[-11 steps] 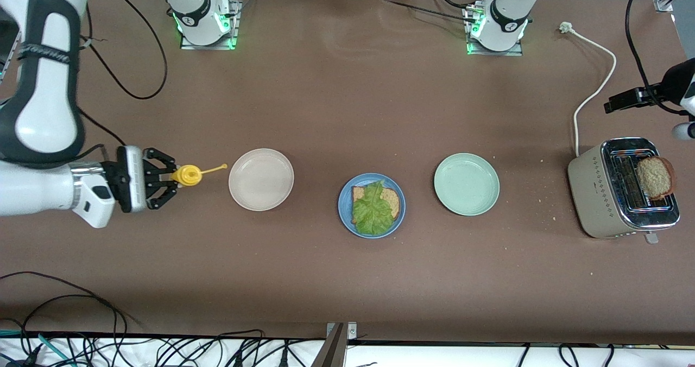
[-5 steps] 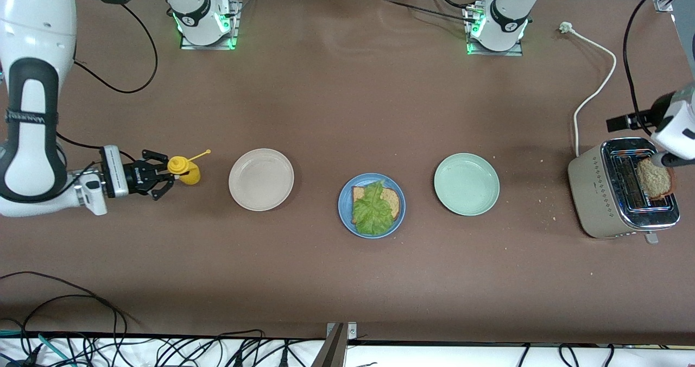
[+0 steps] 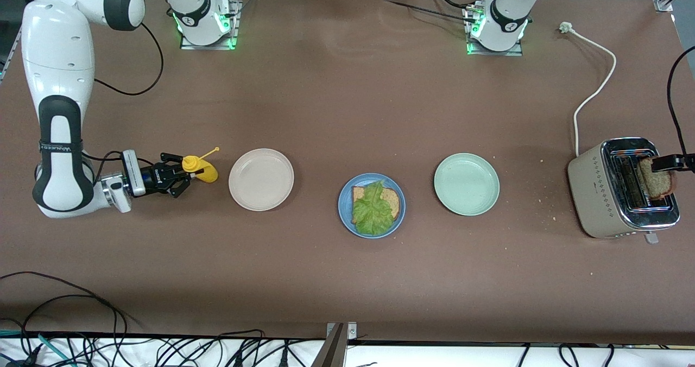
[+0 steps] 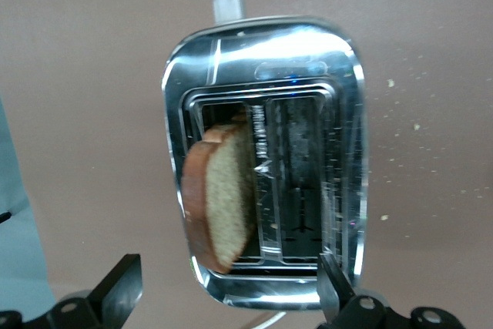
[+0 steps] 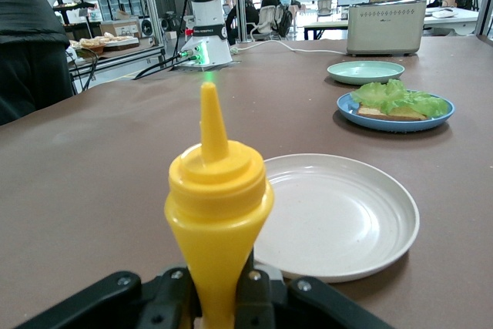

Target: Make sandwich in blue plate with both arms

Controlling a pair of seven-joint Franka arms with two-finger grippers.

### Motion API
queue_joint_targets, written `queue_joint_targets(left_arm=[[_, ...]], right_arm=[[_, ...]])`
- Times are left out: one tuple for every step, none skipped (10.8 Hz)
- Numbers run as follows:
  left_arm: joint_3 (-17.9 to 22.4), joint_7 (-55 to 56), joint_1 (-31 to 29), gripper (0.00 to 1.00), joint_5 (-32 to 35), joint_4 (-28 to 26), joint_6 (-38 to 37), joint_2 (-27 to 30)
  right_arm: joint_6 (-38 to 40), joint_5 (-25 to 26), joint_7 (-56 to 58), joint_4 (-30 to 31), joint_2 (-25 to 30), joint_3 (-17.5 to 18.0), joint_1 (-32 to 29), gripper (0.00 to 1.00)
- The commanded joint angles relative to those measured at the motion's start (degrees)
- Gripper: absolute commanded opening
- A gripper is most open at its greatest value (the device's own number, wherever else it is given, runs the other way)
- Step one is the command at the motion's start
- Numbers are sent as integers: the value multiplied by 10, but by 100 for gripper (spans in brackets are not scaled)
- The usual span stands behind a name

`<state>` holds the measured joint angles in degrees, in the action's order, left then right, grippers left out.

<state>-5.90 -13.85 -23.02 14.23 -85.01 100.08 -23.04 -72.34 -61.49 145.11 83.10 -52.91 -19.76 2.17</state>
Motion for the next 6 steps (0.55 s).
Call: queue_joint_targets(left_arm=[[-6,-20,-5,100,-10,18,6,-32],[-6,-18,-14,100,-16,16,6,-38],[-7,-18,-19,100,-24,9,6,-42],[-6,-19,-20,100,-31,7,6,-43],[-7,-21,-26,100,-31,7,6,-44],[-7,-21,-32,100,-32,5,6,-45]], right_arm=[[17,-12,6,-7,-8,8,-14,38],[18,-13,6,-7,-8,8,-14,70],[17,-13,6,-7,-8,8,-14,78],[16,-13,6,-8,-8,8,-14,91],[16,-14,6,-8,-8,8,-17,100],[16,-14,6,-11,-7,7,-25,100]])
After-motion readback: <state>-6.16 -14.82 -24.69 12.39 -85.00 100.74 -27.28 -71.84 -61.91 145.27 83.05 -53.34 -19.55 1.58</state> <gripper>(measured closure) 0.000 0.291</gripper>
